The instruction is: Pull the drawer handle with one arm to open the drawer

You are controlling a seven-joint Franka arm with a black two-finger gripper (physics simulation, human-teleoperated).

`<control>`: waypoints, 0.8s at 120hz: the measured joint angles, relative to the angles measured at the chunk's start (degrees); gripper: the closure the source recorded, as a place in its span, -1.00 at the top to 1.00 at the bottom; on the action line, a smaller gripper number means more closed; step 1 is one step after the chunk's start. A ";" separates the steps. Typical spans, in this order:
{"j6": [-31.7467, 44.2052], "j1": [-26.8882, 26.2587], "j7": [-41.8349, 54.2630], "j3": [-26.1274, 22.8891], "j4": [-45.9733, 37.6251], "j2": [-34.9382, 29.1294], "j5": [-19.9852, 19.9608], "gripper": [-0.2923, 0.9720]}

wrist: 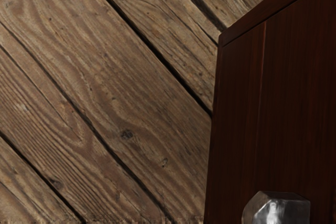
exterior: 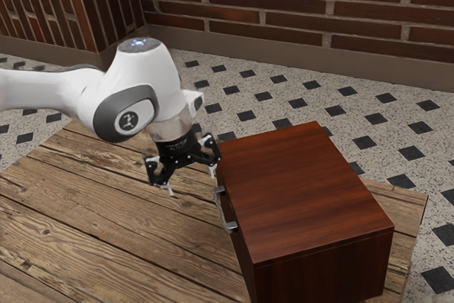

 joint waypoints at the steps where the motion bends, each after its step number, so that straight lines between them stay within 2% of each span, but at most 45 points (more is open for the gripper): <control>1: 0.24 -0.13 -0.20 0.00 -0.12 -0.07 0.00 0.54; 36: 6.53 -2.69 -5.68 0.00 -6.46 -4.47 0.02 0.54; 55: 8.87 -4.64 -7.73 0.00 -8.14 -4.71 0.04 0.54; 96: 11.62 -5.32 -10.69 0.00 -11.29 -4.99 0.10 0.53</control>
